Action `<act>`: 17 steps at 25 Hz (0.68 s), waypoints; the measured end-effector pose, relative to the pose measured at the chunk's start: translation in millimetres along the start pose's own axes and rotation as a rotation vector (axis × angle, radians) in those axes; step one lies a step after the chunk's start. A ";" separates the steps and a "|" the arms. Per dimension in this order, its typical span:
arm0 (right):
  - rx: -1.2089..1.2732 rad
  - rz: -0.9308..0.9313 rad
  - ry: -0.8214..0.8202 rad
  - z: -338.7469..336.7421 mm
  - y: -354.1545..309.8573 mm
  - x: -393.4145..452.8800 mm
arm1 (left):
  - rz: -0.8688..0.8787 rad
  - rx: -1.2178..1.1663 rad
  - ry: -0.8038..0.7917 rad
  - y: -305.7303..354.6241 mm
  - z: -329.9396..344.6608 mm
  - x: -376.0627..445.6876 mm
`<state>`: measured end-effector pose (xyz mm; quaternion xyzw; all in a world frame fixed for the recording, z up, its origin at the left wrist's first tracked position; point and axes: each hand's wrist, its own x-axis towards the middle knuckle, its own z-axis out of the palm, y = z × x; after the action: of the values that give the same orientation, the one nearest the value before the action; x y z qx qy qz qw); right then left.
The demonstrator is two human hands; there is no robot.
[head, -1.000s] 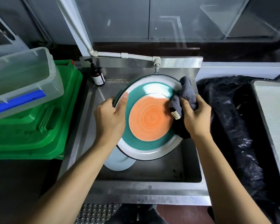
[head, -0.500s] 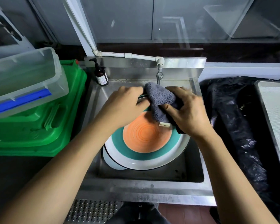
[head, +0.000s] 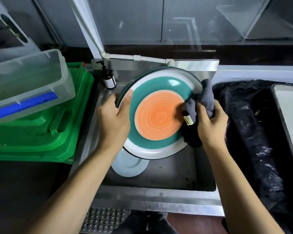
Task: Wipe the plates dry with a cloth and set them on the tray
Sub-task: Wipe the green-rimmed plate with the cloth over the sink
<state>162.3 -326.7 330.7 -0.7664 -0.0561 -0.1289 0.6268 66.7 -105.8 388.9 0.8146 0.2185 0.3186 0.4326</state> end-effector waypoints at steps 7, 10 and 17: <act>-0.075 -0.046 -0.037 -9.9 -1.3 2.6 | -0.141 0.045 -0.237 -17.7 -7.6 3.9; -0.162 -0.165 -0.195 -10.9 -22.4 7.3 | 0.106 0.213 -0.425 3.3 -9.1 24.1; -0.289 -0.368 -0.388 3.9 -51.9 -0.1 | 0.378 0.526 -0.473 30.5 -4.0 31.7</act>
<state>149.8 -312.1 379.1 -0.8348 -0.2937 -0.0980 0.4552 88.6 -99.7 426.7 0.9743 0.0331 0.1296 0.1814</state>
